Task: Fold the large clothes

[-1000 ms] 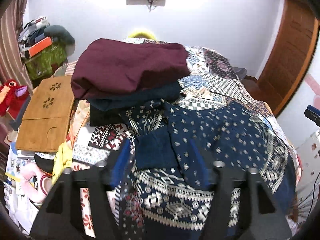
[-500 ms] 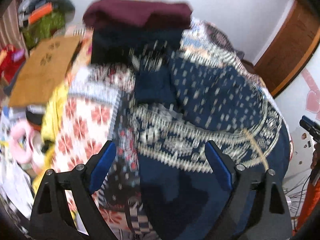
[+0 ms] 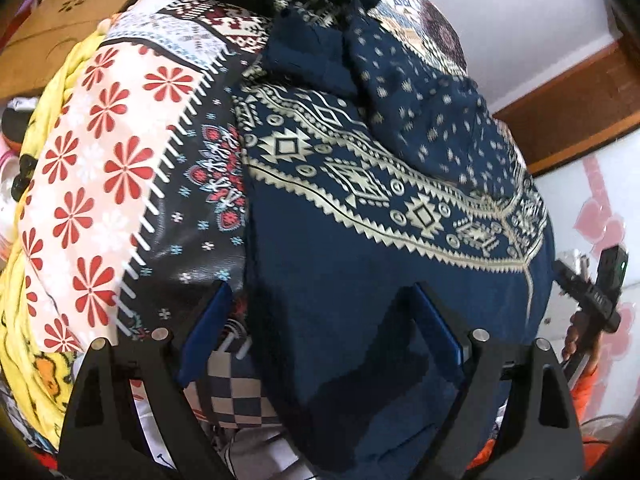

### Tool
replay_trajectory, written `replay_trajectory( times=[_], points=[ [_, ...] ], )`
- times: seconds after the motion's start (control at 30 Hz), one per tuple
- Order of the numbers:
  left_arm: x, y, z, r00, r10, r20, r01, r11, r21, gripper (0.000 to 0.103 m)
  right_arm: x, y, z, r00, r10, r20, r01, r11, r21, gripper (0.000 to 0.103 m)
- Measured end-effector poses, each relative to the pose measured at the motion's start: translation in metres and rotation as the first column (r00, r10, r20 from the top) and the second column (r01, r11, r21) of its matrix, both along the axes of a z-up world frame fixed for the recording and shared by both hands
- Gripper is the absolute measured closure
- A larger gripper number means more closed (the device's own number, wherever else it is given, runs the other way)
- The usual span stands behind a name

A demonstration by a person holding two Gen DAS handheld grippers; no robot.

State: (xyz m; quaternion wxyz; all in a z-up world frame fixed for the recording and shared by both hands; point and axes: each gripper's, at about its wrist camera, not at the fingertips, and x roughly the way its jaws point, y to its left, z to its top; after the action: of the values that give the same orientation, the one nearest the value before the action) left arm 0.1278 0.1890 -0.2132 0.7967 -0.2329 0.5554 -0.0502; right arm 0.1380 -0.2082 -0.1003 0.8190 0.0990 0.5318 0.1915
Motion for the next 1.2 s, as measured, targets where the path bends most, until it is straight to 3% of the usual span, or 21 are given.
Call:
replay_trajectory(
  times=[0.1, 0.13, 0.2, 0.27, 0.33, 0.4, 0.47, 0.67, 0.8, 0.97, 1.1, 1.2],
  points=[
    [0.001, -0.011, 0.000, 0.999, -0.031, 0.021, 0.032, 0.999, -0.030, 0.014, 0.001, 0.008, 0.003, 0.999, 0.032, 0.025, -0.031, 0.999, -0.025, 0.059],
    [0.001, -0.015, 0.002, 0.999, -0.035, 0.037, 0.037, 0.999, -0.032, 0.017, 0.000, 0.011, 0.005, 0.998, 0.053, 0.028, -0.052, 0.999, -0.013, 0.075],
    [0.000, -0.022, 0.005, 0.998, -0.041, 0.055, 0.043, 0.999, -0.026, 0.028, 0.002, 0.014, 0.007, 0.997, 0.076, 0.033, -0.077, 0.997, 0.000, 0.091],
    [0.001, -0.024, 0.008, 0.996, -0.040, 0.075, 0.042, 0.999, -0.032, 0.042, 0.004, 0.017, 0.012, 0.995, 0.090, 0.051, -0.090, 0.996, -0.001, 0.093],
    [0.003, -0.022, 0.013, 0.995, -0.029, 0.090, 0.032, 0.999, -0.034, 0.071, 0.006, 0.020, 0.018, 0.992, 0.102, 0.075, -0.103, 0.995, 0.010, 0.094],
    [0.006, -0.015, 0.020, 0.994, -0.018, 0.107, 0.023, 0.999, -0.043, 0.089, 0.009, 0.023, 0.025, 0.989, 0.108, 0.104, -0.111, 0.994, 0.019, 0.094],
    [0.009, -0.009, 0.031, 0.990, -0.006, 0.139, 0.010, 1.000, -0.030, 0.096, 0.014, 0.027, 0.034, 0.984, 0.115, 0.135, -0.120, 0.992, 0.028, 0.094],
    [0.033, 0.002, 0.078, 0.960, 0.029, 0.278, -0.050, 0.996, 0.068, 0.097, 0.042, 0.035, 0.058, 0.968, 0.084, 0.236, -0.090, 0.996, 0.018, 0.094],
    [0.057, 0.012, 0.094, 0.939, 0.066, 0.339, -0.114, 0.986, 0.125, 0.097, 0.065, 0.037, 0.050, 0.968, 0.042, 0.249, -0.036, 0.999, -0.030, 0.094],
    [0.094, 0.024, 0.058, 0.960, 0.114, 0.257, -0.164, 0.969, 0.185, 0.096, 0.089, 0.037, 0.020, 0.985, 0.015, 0.173, -0.005, 0.998, -0.061, 0.094],
    [0.110, 0.034, 0.013, 0.976, 0.166, 0.140, -0.186, 0.971, 0.149, 0.095, 0.087, 0.034, 0.013, 0.989, 0.036, 0.144, -0.024, 0.996, -0.090, 0.087],
    [0.108, 0.035, 0.001, 0.980, 0.172, 0.101, -0.185, 0.973, 0.141, 0.089, 0.079, 0.035, 0.020, 0.988, 0.066, 0.143, -0.047, 0.990, -0.132, 0.080]
  ],
)
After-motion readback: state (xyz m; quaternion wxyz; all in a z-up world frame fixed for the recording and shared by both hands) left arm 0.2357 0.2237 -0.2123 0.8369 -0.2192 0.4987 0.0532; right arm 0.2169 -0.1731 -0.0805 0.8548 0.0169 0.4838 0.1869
